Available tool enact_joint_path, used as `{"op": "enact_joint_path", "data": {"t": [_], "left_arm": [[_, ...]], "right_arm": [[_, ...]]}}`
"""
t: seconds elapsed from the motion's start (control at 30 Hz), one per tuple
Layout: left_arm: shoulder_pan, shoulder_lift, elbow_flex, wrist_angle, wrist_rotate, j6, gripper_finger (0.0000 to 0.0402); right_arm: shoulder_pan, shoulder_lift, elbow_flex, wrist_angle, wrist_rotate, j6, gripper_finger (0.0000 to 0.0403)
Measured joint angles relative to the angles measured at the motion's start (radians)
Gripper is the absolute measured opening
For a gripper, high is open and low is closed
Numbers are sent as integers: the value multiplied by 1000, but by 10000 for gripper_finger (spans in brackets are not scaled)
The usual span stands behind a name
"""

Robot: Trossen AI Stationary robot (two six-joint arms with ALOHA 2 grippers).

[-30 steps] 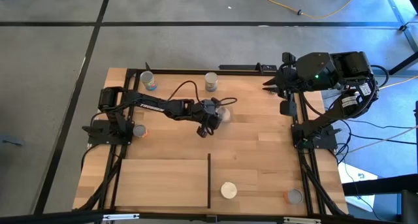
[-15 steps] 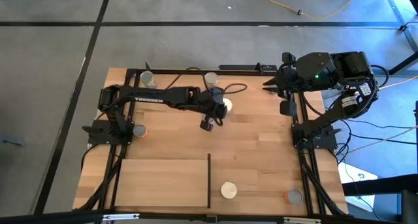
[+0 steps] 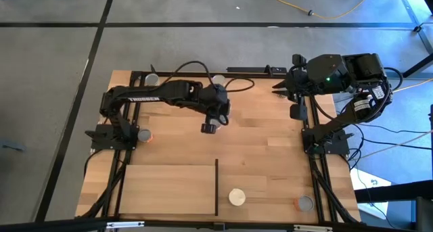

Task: Pick and place cans onto a shelf
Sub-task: Put the canned tomatoes on the shelf

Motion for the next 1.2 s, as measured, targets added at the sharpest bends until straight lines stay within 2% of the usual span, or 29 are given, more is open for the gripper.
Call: {"op": "enact_joint_path", "data": {"t": [0.33,0.57,0.8,1.03,1.2], "left_arm": [[-72,-133,0,-148,-66,-207,0],[-180,-240,0,-278,-150,-433,0],[-329,-280,1,-432,-240,-687,0],[-501,-283,0,-560,-273,-924,0],[-637,-289,0,-557,-316,-1095,0]], "right_arm": [[0,0,1,-1,1,-22,63],[-2,0,1,0,18,-23,63],[-3,0,1,6,27,-19,63],[-3,0,1,11,65,-12,63],[-3,0,0,11,109,29,63]]}}
